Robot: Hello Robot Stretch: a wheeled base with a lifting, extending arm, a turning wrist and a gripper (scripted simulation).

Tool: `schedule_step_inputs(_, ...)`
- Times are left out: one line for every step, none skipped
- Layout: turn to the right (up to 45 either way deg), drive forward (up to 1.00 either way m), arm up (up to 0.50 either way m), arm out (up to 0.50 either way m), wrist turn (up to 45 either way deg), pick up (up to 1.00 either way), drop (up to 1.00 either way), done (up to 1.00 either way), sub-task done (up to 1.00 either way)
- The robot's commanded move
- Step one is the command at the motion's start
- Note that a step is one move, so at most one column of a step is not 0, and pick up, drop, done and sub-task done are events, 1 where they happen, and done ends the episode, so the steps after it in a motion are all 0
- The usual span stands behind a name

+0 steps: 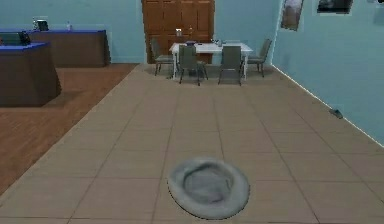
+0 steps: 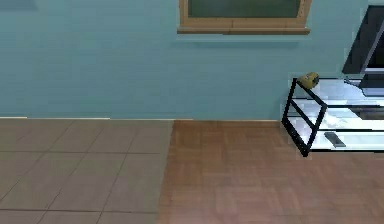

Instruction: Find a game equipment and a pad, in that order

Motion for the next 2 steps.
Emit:
schedule_step_inputs(12.0, 0.00, 0.00, 0.00, 0.0, 0.00, 0.00, 0.00, 0.00)
schedule_step_inputs(0.0, 0.30, 0.00, 0.00, 0.0, 0.00, 0.00, 0.00, 0.00)
